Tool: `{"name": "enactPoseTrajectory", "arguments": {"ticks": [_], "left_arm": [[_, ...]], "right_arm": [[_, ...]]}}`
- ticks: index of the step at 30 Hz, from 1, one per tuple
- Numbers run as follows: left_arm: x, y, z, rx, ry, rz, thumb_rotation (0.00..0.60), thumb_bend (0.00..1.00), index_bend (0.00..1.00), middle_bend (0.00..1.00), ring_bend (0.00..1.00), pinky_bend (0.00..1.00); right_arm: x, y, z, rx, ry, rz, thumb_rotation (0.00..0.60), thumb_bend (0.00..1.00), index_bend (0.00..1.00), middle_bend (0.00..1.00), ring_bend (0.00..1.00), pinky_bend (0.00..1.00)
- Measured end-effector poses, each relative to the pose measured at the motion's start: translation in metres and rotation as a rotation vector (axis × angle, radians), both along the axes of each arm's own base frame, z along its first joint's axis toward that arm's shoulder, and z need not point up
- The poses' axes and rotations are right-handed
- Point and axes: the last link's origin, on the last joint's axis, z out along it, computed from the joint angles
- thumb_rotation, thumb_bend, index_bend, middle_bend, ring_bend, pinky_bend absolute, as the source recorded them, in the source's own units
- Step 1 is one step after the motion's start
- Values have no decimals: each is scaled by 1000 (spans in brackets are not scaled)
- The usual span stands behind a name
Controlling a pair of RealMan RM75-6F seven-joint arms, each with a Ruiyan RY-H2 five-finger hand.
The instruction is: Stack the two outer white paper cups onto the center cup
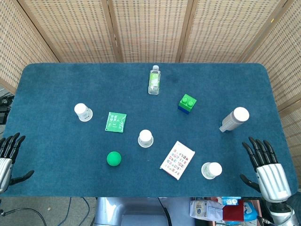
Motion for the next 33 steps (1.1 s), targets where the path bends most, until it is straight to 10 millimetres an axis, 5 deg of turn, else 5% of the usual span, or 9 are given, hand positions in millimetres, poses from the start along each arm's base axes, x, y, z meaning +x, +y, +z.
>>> {"name": "enactPoseTrajectory", "arguments": {"ticks": [16,26,33], "left_arm": [[2,14,0,-15,1,-10,600,133,0,0,0,0],[16,111,6,-92,27,-69,600,133,0,0,0,0],[29,179,-21,-201,79,-49,600,133,0,0,0,6]], "right_arm": [[-2,-2,-2,19,1,-25,600,0,0,0,0,0],[-7,-11,2,2,-6,-54,600,0,0,0,0,0],[-15,-20,1,3,1,-96,600,0,0,0,0,0]]}}
